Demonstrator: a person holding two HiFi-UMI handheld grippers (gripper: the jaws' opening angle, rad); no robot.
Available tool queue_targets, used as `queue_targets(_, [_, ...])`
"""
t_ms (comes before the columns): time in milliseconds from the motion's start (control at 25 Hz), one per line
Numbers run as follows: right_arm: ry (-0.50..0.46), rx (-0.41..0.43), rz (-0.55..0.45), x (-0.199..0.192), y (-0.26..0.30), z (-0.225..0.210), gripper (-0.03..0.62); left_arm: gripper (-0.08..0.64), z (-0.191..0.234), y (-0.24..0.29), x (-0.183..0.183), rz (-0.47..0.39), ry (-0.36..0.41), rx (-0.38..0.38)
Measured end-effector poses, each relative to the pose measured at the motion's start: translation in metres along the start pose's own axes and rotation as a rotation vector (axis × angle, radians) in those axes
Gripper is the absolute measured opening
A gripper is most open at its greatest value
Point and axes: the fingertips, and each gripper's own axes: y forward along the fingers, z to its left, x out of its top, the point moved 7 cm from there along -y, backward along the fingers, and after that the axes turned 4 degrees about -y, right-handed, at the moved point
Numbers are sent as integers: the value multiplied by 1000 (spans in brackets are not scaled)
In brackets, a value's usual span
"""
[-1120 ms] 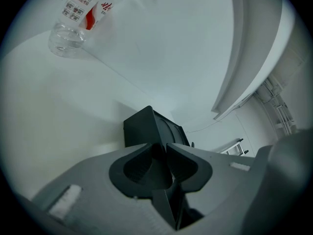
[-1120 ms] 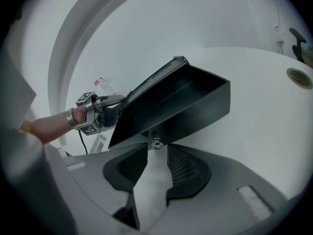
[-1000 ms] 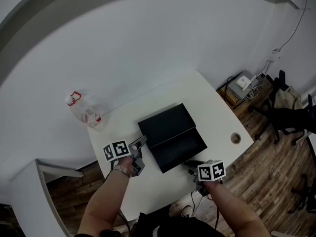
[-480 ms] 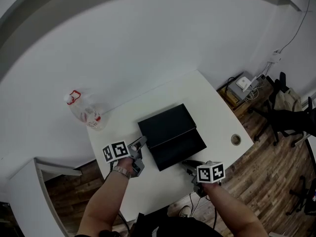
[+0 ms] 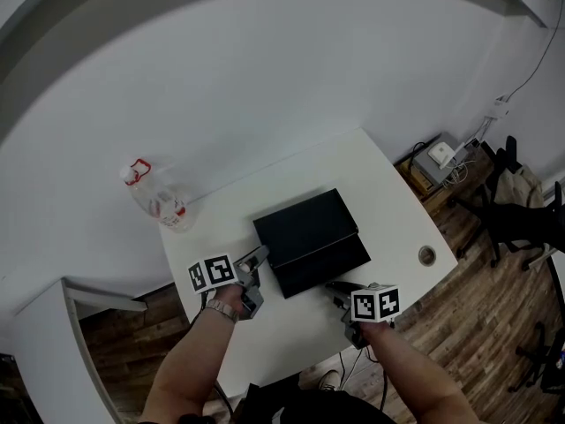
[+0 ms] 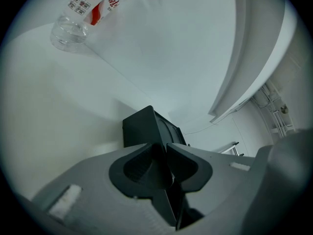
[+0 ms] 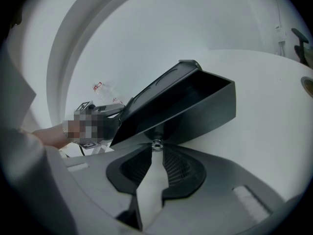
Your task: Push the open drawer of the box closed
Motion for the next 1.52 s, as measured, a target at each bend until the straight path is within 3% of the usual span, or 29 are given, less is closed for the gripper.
queue_targets(1520, [16,-13,-7,59,49,-6,72,104,0,0,-1,15,-8,-32])
